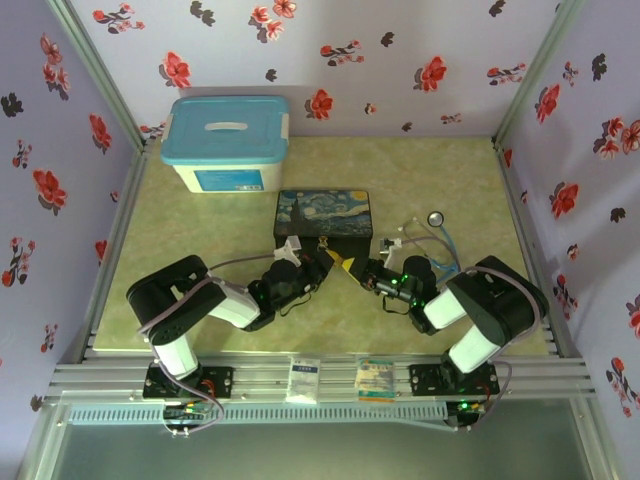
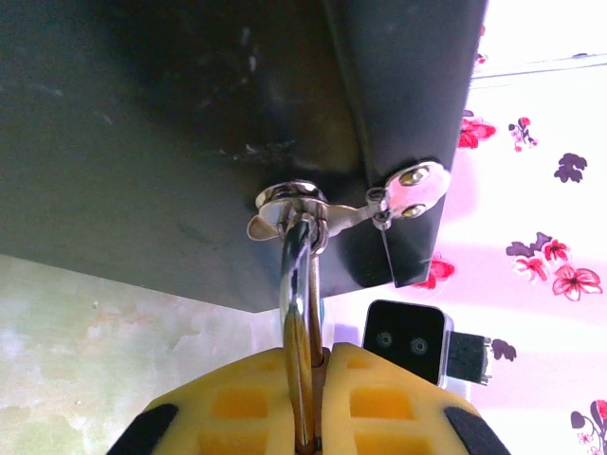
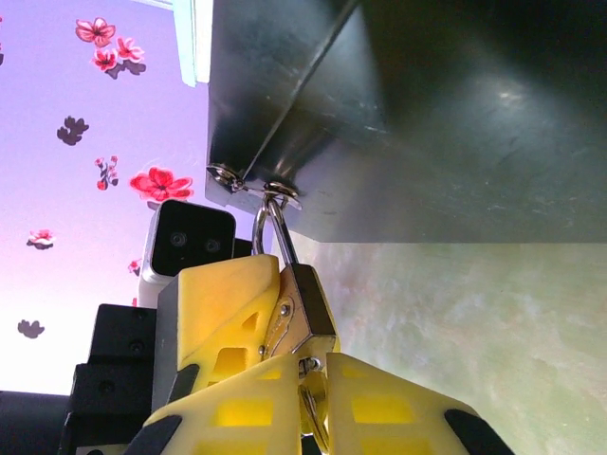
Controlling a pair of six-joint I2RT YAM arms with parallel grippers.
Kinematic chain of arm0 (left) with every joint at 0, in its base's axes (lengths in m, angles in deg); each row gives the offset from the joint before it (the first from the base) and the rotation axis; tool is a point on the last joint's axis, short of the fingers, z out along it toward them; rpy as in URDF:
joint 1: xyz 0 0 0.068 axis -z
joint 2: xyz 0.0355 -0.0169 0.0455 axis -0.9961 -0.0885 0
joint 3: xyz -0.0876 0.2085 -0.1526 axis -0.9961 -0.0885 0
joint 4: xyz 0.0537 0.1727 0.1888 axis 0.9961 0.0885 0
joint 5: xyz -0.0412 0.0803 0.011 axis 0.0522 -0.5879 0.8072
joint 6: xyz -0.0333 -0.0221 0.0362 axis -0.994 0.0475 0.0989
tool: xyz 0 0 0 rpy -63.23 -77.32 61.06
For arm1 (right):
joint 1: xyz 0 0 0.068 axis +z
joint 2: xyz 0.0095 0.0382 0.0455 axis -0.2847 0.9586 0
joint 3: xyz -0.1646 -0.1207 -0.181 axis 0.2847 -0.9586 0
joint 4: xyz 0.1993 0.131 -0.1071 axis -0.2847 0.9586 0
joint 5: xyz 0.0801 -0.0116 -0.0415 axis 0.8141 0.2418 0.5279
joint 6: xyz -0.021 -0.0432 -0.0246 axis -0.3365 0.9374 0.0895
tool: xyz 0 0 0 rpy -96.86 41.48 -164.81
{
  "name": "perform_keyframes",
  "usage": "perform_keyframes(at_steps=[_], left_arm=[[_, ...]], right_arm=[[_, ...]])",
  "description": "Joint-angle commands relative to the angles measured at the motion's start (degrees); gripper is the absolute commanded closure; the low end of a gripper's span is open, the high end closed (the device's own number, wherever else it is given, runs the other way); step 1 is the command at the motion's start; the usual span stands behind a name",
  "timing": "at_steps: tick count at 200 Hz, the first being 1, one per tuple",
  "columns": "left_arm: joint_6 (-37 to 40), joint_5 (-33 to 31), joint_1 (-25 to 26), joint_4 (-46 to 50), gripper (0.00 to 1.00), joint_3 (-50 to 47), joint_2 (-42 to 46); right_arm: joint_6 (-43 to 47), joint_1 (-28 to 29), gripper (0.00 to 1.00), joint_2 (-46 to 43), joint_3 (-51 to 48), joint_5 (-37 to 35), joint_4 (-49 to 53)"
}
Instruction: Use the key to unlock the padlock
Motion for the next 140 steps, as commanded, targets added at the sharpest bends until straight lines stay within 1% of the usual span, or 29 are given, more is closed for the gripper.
perform_keyframes(at_steps=[1,10,37,67,75,90,103,123,140], left_arm=[[0.3,-0.7,1.0,-3.0,1.00,1.7,-0.7],[0.2,-0.7,1.0,-3.0,1.00,1.5,-0.6],[0.2,-1.0,1.2,-3.1,1.00,0.8,-0.5],[0.1,-1.1,1.3,-3.1,1.00,0.6,-0.6],[0.1,-1.2,1.3,-3.2,1.00,0.5,-0.7],[0.3,-1.2,1.4,-4.5,1.00,0.2,-1.0],[0.4,-1.2,1.4,-5.2,1.00,0.2,-1.3],[1.2,-1.1,1.4,-5.6,1.00,0.3,-1.0],[1.8,-1.0,1.4,-6.6,1.00,0.4,-0.9]], right_arm=[[3.2,1.3,0.89,2.1,0.3,-2.2,-2.5],[4.7,2.1,0.91,2.6,0.6,-2.7,-2.4],[5.3,3.1,0.91,3.5,1.0,-5.5,-1.8],[3.1,3.1,0.95,3.2,1.6,-6.4,-1.7],[1.1,3.1,0.96,3.2,2.3,-5.7,-1.6],[-5.7,3.1,1.00,4.0,3.3,-5.8,-2.5],[-10.1,3.3,1.00,3.3,4.3,-4.7,-2.6],[-14.9,3.1,1.00,-1.2,4.1,-4.3,-2.5],[-23.1,1.8,1.00,-1.0,3.1,-5.2,-2.5]])
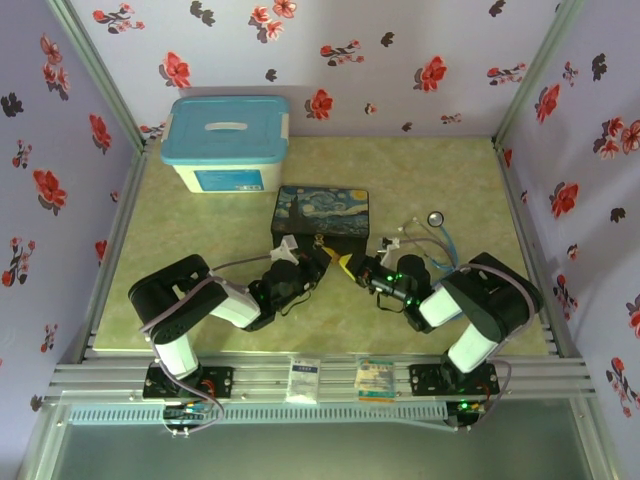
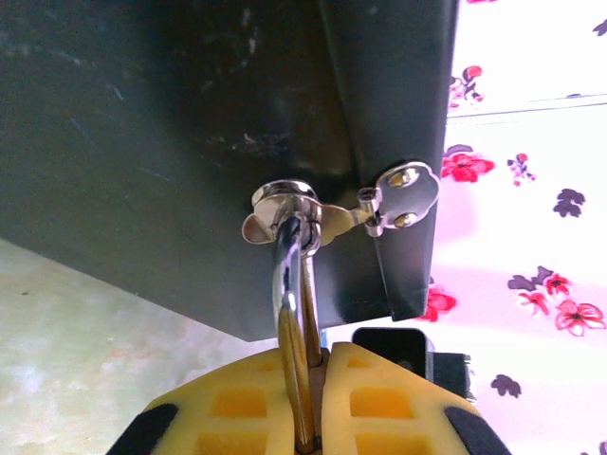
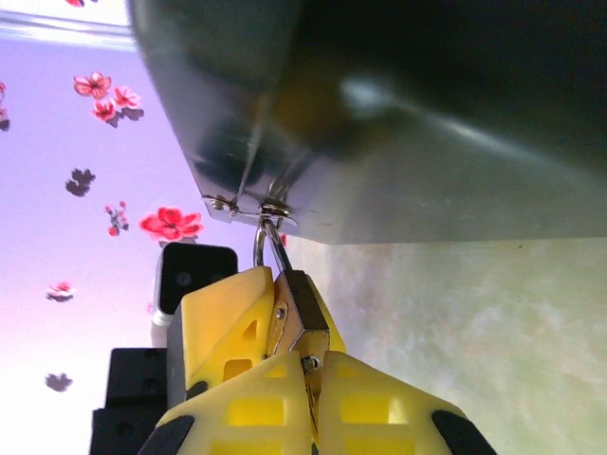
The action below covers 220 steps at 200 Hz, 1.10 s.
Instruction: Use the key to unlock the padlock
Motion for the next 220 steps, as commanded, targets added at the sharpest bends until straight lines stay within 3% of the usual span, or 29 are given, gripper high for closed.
perform_keyframes(at_steps=[1,108,141,159,220], left_arm=[[2.2,3.0,1.4,-5.5,1.00,0.5,-0.4],[4.3,5.2,1.4,-6.6,0.96,2.0,-1.7],[4.5,5.1,1.3,-6.6,0.93,1.7,-2.2],[4.4,5.0,1.3,-6.6,0.81,1.0,-2.1],[0.6,2.7,1.4,-5.6,0.79,-1.4,-6.3]], right_arm=[[-12.9,-0.5,1.00,-1.8,1.0,-0.2,-2.7],[-31.7,0.3,1.00,0.6,1.1,-0.8,-2.7],[-32.6,0.3,1.00,1.2,1.1,-1.4,-2.8],[-32.8,0.3,1.00,1.2,0.9,-1.9,-2.8],[-31.2,1.0,1.00,3.5,-1.3,-2.6,-2.7]])
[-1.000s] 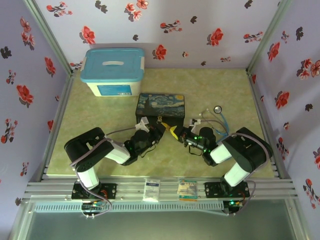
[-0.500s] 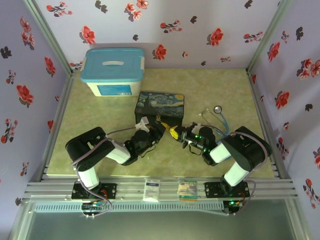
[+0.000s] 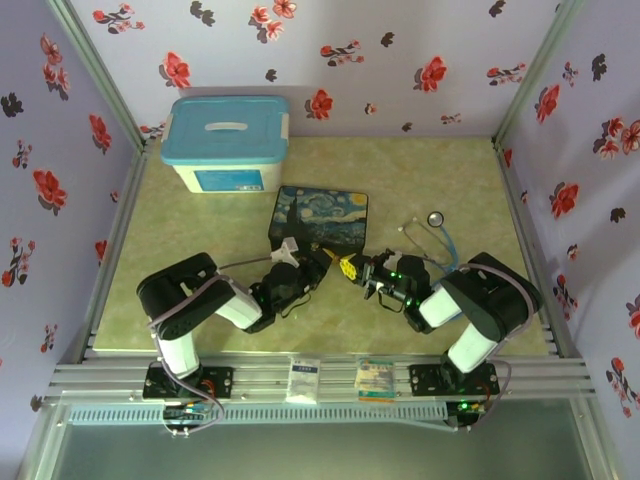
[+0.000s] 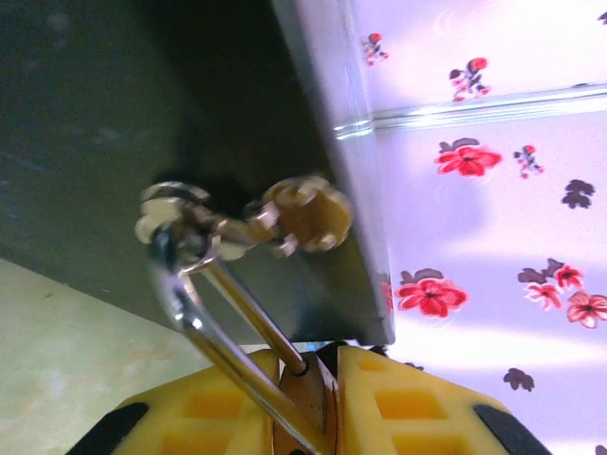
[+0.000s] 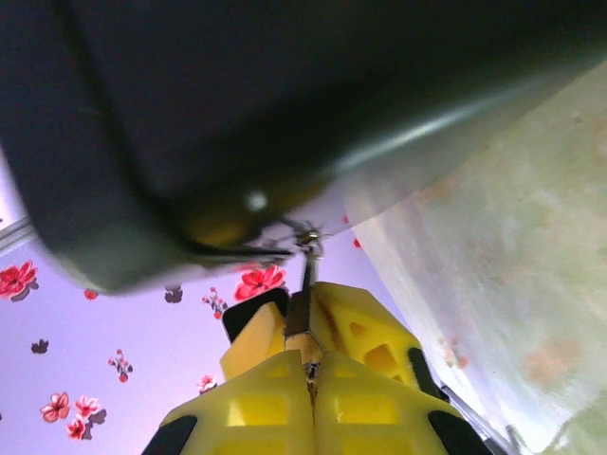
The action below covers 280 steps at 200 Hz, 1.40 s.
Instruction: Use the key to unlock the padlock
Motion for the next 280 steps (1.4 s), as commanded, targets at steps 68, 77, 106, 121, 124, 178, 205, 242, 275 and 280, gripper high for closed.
perform_keyframes(at_steps=[68,77,106,121,124,178,205,242,275,280], left_arm=[[-2.3,-1.1,2.5,9.2,0.74,-4.5,1.5],[-1.7,-1.7,2.6,13.5,0.70,-4.6,3.6],[3.0,-3.9,2.7,28.3,0.66,-2.9,11.1],[6.0,-4.8,2.6,36.3,0.66,-0.9,14.3],[6.7,-4.8,2.5,37.6,0.66,-0.5,14.8],[13.3,-3.6,0.6,41.5,0.74,2.4,14.8],[12.8,-3.9,0.2,39.8,0.87,1.5,15.2],[14.9,-6.6,-0.7,44.3,0.83,0.5,20.0],[17.1,-6.3,-1.0,35.7,0.68,-0.7,18.9],[16.5,-6.3,-1.0,34.7,0.67,-0.9,18.3]], right_arm=[[0.8,1.6,1.00,6.1,-1.9,-2.2,-3.0],[0.0,1.6,1.00,6.4,-1.9,-2.4,-3.0],[-0.6,2.2,1.00,7.9,-1.6,-2.0,-3.0],[-0.4,2.5,1.00,8.3,-1.3,-1.9,-3.0],[-0.4,2.5,1.00,8.4,-1.2,-1.9,-3.0],[1.6,3.2,1.00,11.1,-0.9,-1.6,-3.0],[2.5,3.3,1.00,12.2,-1.2,-1.9,-2.9],[3.5,3.4,1.00,13.6,-1.4,-1.6,-3.0],[3.4,3.8,1.00,14.4,-0.9,-1.1,-2.9],[3.5,3.8,1.00,14.4,-0.8,-1.1,-3.0]])
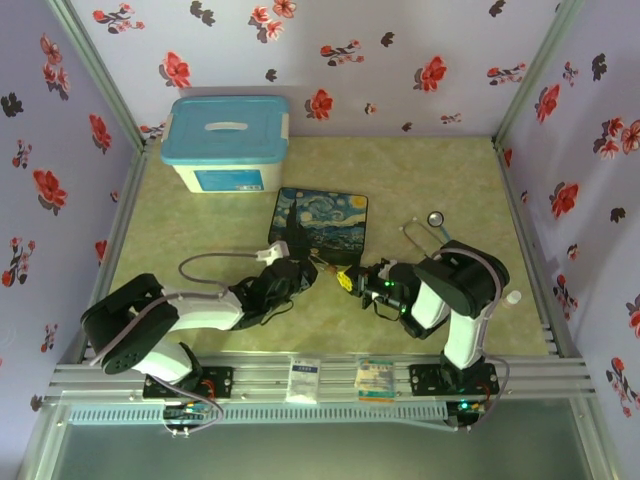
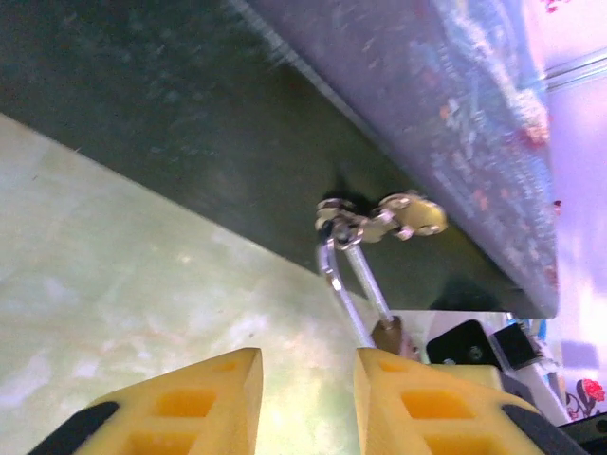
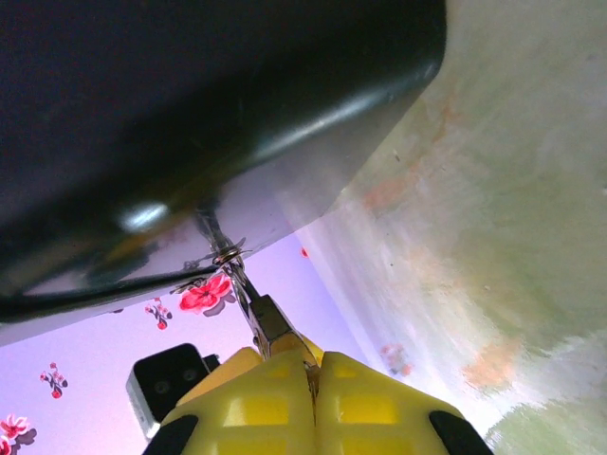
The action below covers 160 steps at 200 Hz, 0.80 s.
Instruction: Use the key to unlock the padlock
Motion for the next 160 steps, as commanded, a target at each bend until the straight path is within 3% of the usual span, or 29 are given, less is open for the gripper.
perform_keyframes(at_steps=[1,66,90,134,160], left_arm=[[2.0,-1.9,-0.5,-5.4,0.67,-1.6,-1.1],[3.2,0.9,-1.5,-2.8,0.66,2.6,-7.0],[3.8,0.8,-1.9,-5.1,0.81,1.4,-6.0],[3.9,2.1,0.9,-8.4,0.86,2.5,-8.3],[1.5,1.1,2.0,-17.3,0.89,0.3,-11.5]], right_arm=[[-0.5,0.9,1.00,2.1,-0.1,0.4,5.6],[0.0,1.3,1.00,1.5,0.1,0.9,5.6],[0.5,1.4,1.00,2.1,0.2,1.0,5.6],[0.8,1.8,1.00,3.7,1.6,1.3,5.6],[0.8,1.9,1.00,3.8,1.7,1.6,5.6]])
